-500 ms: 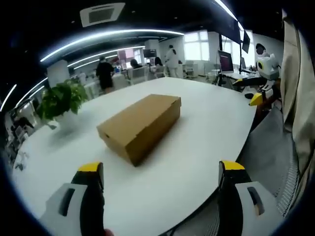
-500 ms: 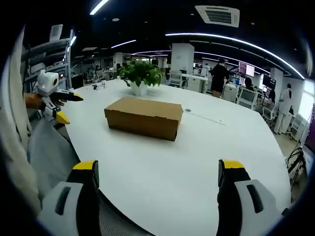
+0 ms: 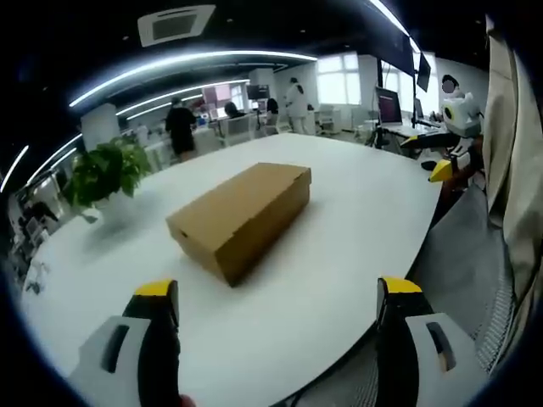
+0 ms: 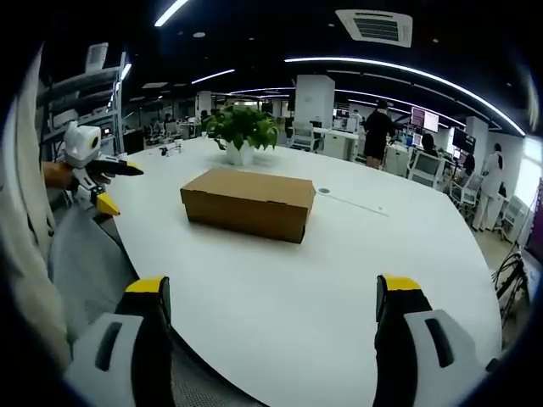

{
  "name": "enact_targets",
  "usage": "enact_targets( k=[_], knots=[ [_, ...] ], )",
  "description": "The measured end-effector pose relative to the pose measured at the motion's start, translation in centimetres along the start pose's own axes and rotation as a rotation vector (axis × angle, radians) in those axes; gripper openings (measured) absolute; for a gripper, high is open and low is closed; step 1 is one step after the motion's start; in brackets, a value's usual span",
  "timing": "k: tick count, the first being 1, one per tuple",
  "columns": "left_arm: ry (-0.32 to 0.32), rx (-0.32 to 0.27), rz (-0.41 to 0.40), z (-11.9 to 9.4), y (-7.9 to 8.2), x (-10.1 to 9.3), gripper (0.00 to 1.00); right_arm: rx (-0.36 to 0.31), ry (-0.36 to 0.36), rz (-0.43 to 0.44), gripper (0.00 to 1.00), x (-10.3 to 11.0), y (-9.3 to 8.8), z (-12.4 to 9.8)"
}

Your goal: Operate the shoe box by opening the lid, removing the specified soft item, and placing it in the target area until the item is outside and the box remains undamaged.

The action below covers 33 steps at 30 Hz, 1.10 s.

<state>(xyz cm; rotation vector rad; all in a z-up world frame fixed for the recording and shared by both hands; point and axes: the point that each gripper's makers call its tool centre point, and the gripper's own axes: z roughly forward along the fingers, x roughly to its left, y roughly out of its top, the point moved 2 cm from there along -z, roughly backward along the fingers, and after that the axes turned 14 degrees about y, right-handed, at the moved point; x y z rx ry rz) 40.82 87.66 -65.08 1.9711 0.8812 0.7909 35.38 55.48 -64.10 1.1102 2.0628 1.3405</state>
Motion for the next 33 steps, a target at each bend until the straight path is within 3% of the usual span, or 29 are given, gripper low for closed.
enact_targets(
  k=[33],
  knots=[
    [-0.010, 0.018, 0.020, -0.05, -0.14, -0.17, 0.99, 0.015, 0.012, -0.017, 0.96, -0.84, 0.40, -0.71]
  ],
)
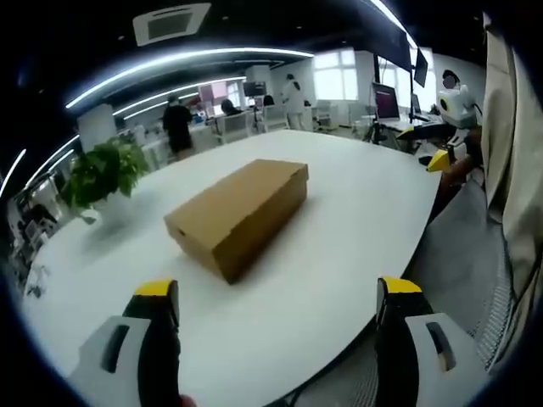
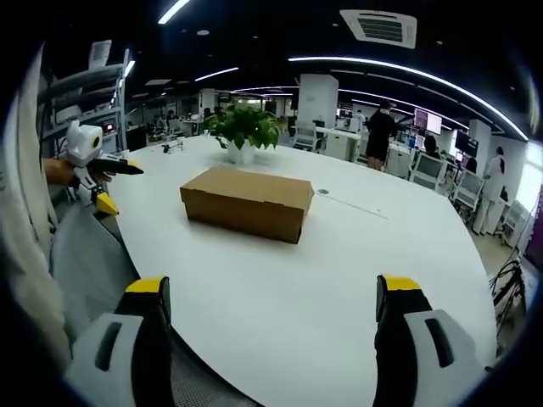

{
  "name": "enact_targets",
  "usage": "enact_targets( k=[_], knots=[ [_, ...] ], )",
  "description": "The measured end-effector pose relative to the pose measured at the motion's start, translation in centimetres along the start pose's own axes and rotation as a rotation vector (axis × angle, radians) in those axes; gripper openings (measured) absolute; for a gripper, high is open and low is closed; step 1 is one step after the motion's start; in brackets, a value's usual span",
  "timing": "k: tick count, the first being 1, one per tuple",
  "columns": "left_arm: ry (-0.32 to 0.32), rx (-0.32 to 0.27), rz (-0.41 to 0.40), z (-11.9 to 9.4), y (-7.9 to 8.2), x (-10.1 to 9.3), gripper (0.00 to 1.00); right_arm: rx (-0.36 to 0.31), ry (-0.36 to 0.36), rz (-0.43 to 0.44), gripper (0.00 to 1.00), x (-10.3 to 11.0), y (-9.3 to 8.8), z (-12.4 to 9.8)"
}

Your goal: Operate the shoe box by opening the lid, removing the specified soft item, and placing it in the target area until the item is outside and the box remains undamaged.

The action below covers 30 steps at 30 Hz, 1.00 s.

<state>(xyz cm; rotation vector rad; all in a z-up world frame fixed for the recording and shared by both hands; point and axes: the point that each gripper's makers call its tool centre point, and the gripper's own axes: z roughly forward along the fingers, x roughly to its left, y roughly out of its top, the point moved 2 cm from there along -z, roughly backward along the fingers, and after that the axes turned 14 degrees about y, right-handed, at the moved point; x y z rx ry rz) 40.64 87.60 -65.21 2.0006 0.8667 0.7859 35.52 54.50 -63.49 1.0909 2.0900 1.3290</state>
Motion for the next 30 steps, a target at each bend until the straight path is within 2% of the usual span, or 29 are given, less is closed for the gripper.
enact_targets(
  k=[30],
  knots=[
    [0.031, 0.035, -0.026, 2.0, -0.5, 0.7, 0.96, 0.033, 0.067, -0.053, 0.96, -1.7, 0.9, 2.7]
  ],
)
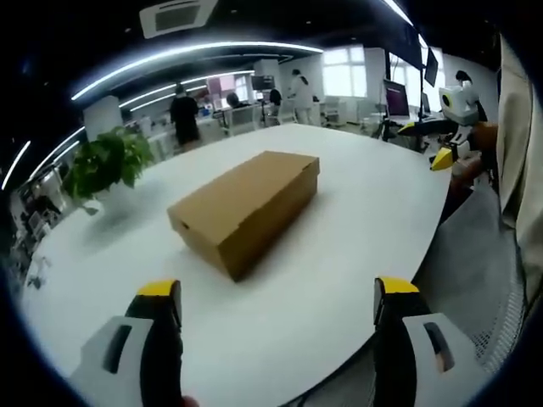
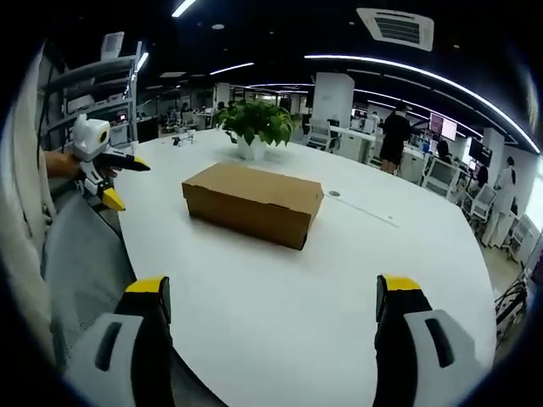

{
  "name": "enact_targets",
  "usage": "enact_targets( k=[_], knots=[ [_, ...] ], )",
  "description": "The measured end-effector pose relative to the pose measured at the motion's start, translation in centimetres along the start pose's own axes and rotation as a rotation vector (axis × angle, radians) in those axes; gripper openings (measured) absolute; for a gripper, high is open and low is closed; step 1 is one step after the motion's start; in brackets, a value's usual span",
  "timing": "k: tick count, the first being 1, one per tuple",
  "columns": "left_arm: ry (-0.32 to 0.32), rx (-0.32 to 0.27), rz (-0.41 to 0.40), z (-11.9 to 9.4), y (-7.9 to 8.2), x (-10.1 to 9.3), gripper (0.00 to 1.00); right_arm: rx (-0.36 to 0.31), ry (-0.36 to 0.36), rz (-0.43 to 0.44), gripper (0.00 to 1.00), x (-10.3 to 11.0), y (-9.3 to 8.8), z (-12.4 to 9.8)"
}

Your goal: Operate the shoe box by opening the lid, removing the specified soft item, and placing it in the target area until the item is outside and the box remains undamaged.

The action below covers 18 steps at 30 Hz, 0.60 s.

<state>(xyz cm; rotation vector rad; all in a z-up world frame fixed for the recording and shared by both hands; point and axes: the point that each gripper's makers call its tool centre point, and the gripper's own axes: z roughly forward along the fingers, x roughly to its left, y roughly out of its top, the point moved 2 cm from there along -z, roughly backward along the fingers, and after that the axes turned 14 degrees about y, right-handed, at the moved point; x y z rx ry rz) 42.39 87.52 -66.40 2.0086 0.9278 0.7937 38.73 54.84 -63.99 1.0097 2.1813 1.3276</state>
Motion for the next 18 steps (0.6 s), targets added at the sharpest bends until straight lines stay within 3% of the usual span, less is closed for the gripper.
enact_targets(
  k=[18],
  knots=[
    [0.009, -0.002, 0.002, 2.3, 1.5, 0.4, 0.93, 0.006, 0.036, -0.033, 0.94, -2.1, 0.4, 1.3]
  ],
)
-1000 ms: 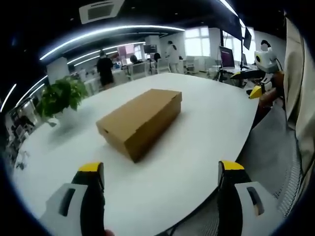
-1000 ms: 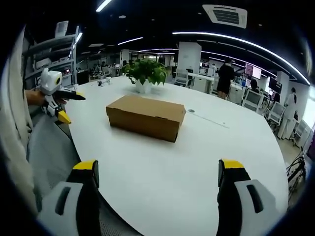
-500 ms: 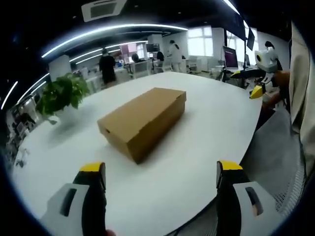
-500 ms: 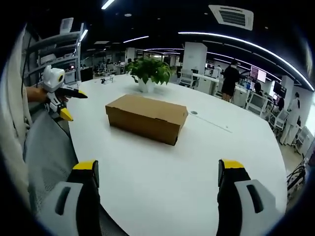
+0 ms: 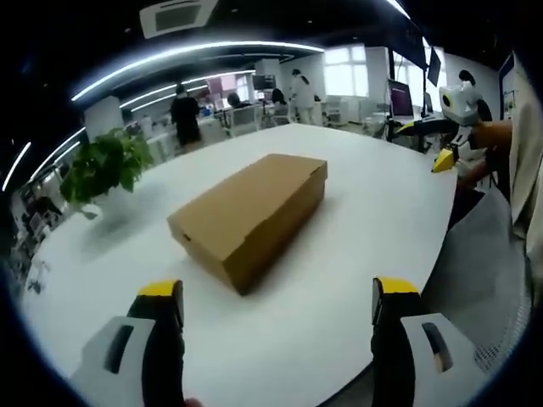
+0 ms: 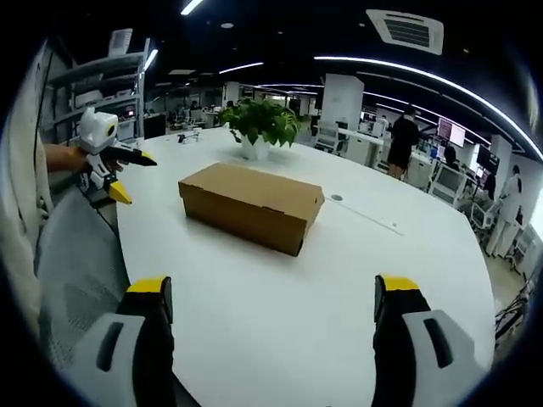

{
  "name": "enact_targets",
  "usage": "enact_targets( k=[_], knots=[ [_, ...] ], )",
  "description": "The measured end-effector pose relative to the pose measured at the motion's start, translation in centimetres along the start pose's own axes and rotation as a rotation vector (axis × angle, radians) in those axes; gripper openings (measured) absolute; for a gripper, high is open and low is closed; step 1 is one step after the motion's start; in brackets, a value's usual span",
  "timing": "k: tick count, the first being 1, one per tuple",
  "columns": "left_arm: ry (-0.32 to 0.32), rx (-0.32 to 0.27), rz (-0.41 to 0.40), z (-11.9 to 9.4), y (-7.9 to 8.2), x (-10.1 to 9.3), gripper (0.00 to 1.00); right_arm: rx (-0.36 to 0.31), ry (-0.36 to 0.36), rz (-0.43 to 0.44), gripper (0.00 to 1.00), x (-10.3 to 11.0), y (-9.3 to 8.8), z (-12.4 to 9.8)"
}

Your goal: Operate the shoe box by opening the lid, removing the specified soft item, and placing it in the target area until the item is outside and the box remains undamaged.

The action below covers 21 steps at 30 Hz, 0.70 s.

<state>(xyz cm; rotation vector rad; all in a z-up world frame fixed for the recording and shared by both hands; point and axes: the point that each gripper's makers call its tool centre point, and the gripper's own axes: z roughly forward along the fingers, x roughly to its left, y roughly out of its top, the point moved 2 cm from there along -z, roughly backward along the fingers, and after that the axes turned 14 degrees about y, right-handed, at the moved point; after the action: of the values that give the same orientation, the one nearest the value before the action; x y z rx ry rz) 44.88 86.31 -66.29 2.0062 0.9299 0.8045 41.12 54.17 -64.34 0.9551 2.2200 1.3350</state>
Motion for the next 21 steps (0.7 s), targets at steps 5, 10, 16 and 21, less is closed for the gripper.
enact_targets(
  k=[5, 10, 16, 21],
  knots=[
    [0.010, 0.000, -0.008, 0.7, 0.2, -0.1, 0.93, -0.014, 0.016, -0.017, 0.92, -0.6, 0.2, 0.7],
    [0.016, -0.001, -0.024, 1.4, 0.3, -0.2, 0.90, -0.001, 0.030, -0.041, 0.90, -1.3, 0.1, 1.7],
    [0.027, -0.001, -0.039, 2.5, 0.2, 0.3, 0.86, -0.012, 0.051, -0.049, 0.88, -2.1, 0.2, 2.9],
    [0.032, 0.002, -0.038, 3.4, 0.3, 0.6, 0.84, -0.013, 0.075, -0.061, 0.86, -2.7, 0.5, 4.1]
  ],
)
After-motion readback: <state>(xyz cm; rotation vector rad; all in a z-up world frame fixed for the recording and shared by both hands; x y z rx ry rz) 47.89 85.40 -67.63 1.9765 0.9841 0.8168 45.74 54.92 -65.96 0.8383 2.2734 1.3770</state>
